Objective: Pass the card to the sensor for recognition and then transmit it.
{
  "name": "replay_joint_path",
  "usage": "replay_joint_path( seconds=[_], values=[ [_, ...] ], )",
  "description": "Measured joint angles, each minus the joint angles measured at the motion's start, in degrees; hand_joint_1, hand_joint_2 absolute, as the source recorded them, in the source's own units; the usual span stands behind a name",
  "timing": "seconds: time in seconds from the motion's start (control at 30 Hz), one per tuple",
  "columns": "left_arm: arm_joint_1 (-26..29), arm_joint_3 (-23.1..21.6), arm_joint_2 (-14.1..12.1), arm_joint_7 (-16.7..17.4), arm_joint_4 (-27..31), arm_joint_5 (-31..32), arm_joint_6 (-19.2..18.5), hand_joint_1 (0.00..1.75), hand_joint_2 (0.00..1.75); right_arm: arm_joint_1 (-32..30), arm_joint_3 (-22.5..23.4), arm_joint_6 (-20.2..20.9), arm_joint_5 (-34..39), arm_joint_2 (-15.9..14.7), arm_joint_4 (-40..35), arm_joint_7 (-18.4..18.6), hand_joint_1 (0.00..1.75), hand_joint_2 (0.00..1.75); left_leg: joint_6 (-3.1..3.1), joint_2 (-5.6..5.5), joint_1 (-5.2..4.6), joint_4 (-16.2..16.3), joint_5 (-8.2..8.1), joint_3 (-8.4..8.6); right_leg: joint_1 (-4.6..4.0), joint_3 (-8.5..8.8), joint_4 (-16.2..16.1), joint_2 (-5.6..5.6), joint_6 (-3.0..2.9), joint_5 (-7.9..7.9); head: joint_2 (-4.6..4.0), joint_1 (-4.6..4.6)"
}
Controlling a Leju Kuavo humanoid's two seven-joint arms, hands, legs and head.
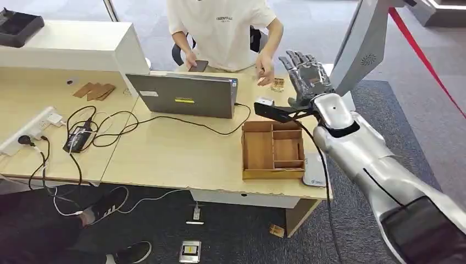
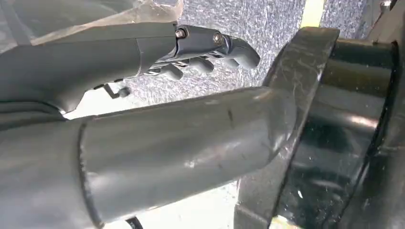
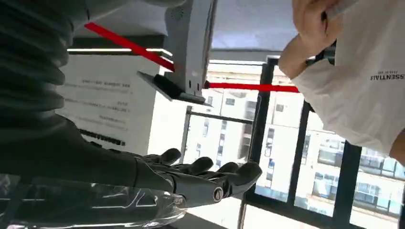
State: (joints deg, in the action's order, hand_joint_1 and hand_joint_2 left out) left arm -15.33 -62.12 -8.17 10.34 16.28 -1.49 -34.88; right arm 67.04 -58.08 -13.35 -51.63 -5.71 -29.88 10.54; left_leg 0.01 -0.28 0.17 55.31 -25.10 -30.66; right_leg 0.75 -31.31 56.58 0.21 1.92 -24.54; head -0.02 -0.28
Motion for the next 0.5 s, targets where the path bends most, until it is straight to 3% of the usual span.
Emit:
replay_joint_path(
  seconds=[0.13,0.3,0.5],
  values=[
    [0.4,0.0,0.0,0.0,0.0,-0.5,0.0,0.0,0.0,-0.1,1.0,-1.1,2.2,0.2,0.0,-0.8,0.0,1.75,0.0,-0.02,0.0,0.0,0.0,-0.01,-0.01,0.0,0.0,0.0,0.0,-0.01,0.0,0.02],
    [1.2,0.2,0.0,0.1,0.0,-1.7,0.0,0.0,0.0,-3.0,3.7,-3.0,11.5,0.1,-4.3,-0.3,0.0,1.75,0.0,0.02,0.01,0.0,0.0,0.04,-0.01,0.0,0.0,0.01,-0.01,-0.01,0.0,0.0],
    [1.4,0.3,0.0,0.1,0.0,-1.8,0.0,0.0,0.0,-5.6,5.2,-2.9,12.9,-0.9,-9.4,0.6,0.0,1.75,0.0,0.02,0.0,0.0,0.0,0.03,0.0,0.01,0.0,0.01,-0.01,0.0,0.0,0.02]
  ],
)
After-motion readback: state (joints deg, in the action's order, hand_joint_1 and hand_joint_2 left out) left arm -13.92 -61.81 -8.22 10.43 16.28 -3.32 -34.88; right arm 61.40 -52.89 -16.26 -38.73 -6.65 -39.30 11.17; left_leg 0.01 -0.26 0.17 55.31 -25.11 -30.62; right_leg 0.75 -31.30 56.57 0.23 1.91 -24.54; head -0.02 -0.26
